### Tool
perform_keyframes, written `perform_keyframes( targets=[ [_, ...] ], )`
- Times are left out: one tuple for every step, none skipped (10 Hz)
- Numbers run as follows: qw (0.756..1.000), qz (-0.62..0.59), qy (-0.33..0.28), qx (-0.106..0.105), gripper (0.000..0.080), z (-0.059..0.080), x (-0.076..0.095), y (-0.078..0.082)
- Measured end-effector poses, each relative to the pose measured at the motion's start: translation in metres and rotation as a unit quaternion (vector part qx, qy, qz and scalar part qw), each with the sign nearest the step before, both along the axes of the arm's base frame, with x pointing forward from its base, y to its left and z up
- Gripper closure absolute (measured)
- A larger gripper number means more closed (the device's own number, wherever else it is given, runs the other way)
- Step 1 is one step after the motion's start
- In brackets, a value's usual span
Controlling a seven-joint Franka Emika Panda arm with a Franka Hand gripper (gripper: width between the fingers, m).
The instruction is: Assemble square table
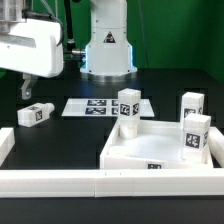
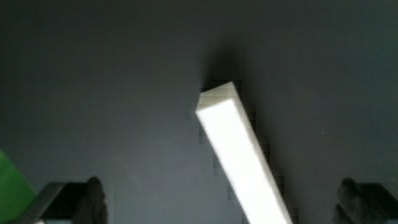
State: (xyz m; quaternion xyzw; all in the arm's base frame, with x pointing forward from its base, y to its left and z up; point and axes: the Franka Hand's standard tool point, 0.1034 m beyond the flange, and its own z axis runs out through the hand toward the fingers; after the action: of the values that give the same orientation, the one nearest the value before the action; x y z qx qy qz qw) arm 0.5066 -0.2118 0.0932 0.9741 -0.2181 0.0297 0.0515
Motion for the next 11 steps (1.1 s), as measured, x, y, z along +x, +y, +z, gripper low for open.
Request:
perform_keyframes(
  targets=[
    [1.000,0.003,0.000,0.001,0.0150,0.000,0.002,0.004],
    [1.000,0.001,0.014,0.010,0.0150,-0.001,-0.001,0.005],
    [1.000,0.001,0.016,0.011,0.0150,-0.001,-0.001,0.005],
    [0.998,0.001,0.046,0.032,0.0150,-0.005,-0.010,0.007],
    [0.996,0.002,0.071,0.047,0.0150,-0.016,-0.028,-0.003],
    [0.992,-0.011,0.104,0.069,0.0150,-0.024,-0.046,-0.007],
    [0.990,-0.011,0.118,0.077,0.0150,-0.029,-0.055,-0.014],
    [0.984,-0.019,0.149,0.098,0.0150,-0.034,-0.067,-0.015],
    [0.976,-0.026,0.181,0.118,0.0150,-0.032,-0.067,-0.014],
    [0.973,-0.026,0.195,0.124,0.0150,-0.033,-0.064,-0.015],
    [0.961,-0.031,0.233,0.148,0.0150,-0.034,-0.071,-0.011]
  ],
)
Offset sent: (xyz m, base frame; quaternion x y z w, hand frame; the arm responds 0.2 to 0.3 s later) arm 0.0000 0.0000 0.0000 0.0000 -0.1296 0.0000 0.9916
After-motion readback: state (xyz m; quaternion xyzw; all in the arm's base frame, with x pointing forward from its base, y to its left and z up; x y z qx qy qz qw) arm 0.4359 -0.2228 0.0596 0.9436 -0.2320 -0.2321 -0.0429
